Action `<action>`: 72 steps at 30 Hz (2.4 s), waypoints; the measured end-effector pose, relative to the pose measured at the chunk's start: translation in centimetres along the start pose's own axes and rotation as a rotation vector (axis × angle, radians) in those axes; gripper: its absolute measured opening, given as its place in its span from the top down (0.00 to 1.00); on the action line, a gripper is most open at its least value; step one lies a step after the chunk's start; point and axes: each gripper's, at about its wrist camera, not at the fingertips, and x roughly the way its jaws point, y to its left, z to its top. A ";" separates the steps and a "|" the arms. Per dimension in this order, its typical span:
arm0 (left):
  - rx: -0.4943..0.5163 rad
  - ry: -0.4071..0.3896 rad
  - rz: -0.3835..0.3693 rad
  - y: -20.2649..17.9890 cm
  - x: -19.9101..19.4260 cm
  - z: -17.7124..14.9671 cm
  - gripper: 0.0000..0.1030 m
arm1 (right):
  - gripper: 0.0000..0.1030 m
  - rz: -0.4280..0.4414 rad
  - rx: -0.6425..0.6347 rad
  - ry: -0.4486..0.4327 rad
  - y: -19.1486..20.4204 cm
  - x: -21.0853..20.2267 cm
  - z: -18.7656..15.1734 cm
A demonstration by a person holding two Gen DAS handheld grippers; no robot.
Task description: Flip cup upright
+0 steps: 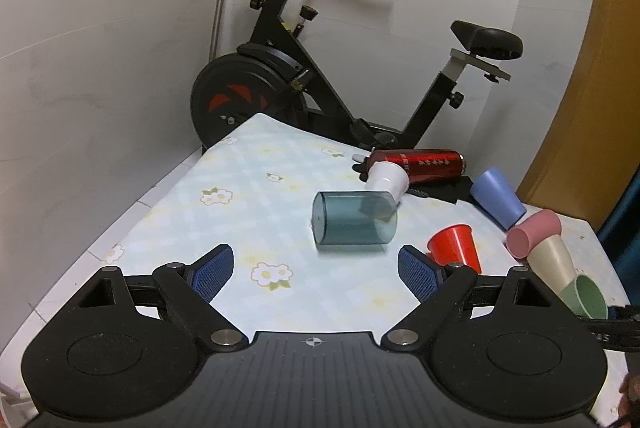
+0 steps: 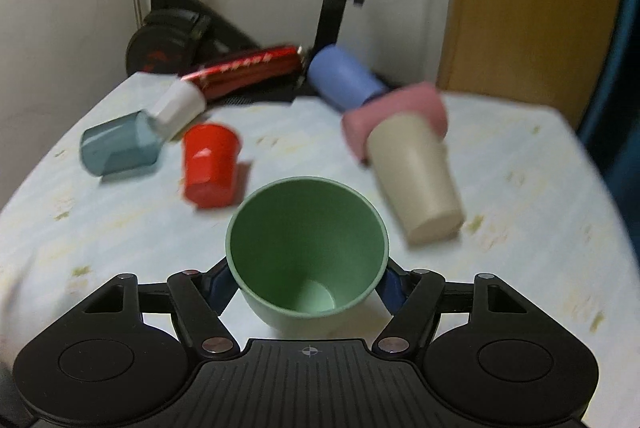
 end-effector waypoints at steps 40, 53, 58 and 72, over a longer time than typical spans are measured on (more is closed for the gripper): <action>0.071 -0.034 -0.063 -1.7 -3.2 1.5 0.08 | 0.00 0.012 0.089 -0.062 -1.1 -8.7 2.1; 0.180 -0.195 -0.107 -5.2 -8.8 4.9 0.00 | 0.00 -0.033 0.106 -0.208 -1.7 -17.0 4.2; 0.201 -0.287 -0.157 -6.9 -11.6 5.9 0.00 | 0.00 -0.048 0.099 -0.294 -1.6 -20.4 5.2; 0.239 -0.365 -0.133 -9.5 -14.7 5.4 0.00 | 0.00 -0.056 0.082 -0.354 -0.7 -23.6 5.8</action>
